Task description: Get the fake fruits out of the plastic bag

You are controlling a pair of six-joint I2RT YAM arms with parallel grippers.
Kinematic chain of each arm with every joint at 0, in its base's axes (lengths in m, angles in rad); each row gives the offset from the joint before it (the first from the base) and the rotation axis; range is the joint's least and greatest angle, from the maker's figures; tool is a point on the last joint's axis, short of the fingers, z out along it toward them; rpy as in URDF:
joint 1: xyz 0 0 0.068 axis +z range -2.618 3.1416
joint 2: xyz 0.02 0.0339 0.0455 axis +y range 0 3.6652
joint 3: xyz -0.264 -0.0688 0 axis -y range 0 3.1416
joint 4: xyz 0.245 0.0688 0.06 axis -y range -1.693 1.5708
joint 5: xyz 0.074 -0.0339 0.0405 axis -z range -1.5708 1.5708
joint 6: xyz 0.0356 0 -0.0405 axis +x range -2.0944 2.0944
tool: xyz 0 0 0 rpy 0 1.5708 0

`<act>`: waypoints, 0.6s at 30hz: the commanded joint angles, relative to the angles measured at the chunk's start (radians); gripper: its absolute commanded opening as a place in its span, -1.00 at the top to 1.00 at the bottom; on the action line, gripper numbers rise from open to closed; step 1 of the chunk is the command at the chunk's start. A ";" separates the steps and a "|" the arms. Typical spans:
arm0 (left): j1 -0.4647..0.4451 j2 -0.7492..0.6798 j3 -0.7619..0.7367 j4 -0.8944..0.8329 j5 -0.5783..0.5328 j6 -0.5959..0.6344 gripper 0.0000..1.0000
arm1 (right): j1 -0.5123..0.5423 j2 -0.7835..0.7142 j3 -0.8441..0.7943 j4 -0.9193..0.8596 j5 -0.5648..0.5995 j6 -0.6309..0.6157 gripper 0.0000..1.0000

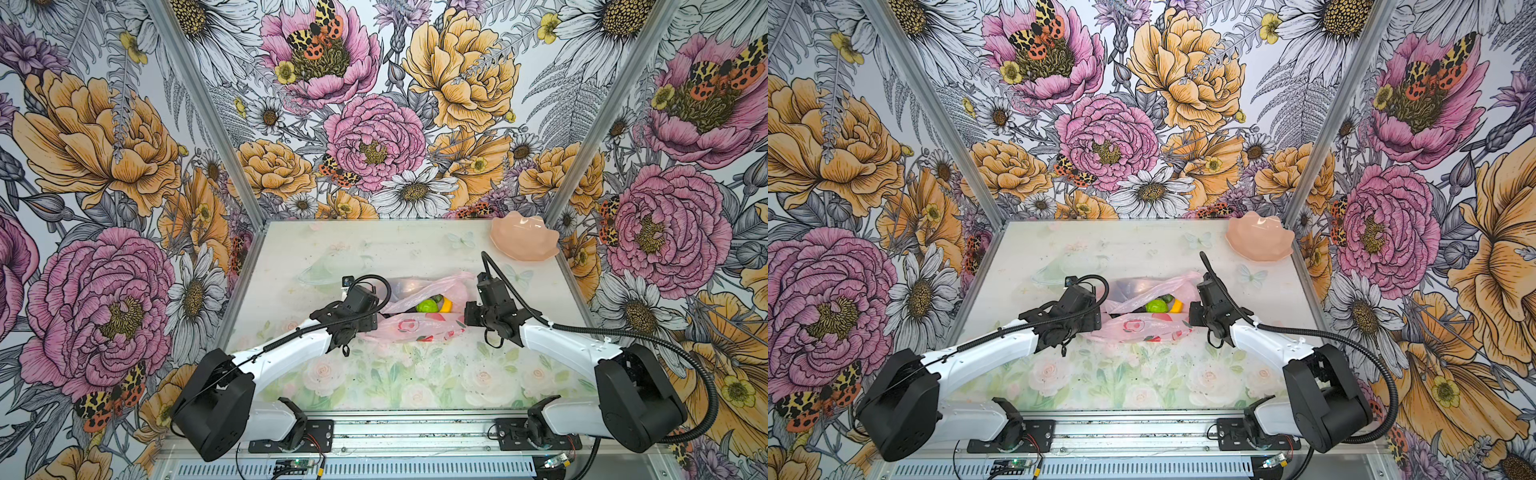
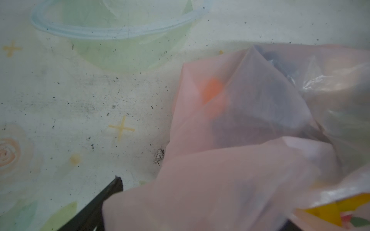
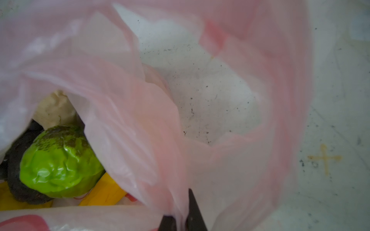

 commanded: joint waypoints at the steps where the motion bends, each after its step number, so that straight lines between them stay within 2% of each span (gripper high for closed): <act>1: 0.037 0.032 0.031 -0.004 0.013 0.015 -0.63 | 0.011 -0.042 0.004 -0.003 0.033 -0.051 0.38; 5: 0.041 0.036 0.029 0.033 0.029 0.013 -0.52 | 0.082 -0.099 0.067 -0.114 0.167 -0.124 -0.23; 10: 0.055 0.032 0.025 0.058 0.051 0.013 -0.52 | 0.154 -0.096 0.171 -0.227 0.316 -0.210 -0.72; 14: 0.055 0.030 0.019 0.071 0.054 0.007 -0.54 | 0.218 -0.030 0.268 -0.250 0.396 -0.294 -0.94; 18: 0.057 0.027 0.012 0.088 0.063 -0.004 -0.56 | 0.251 0.073 0.371 -0.248 0.337 -0.377 -0.99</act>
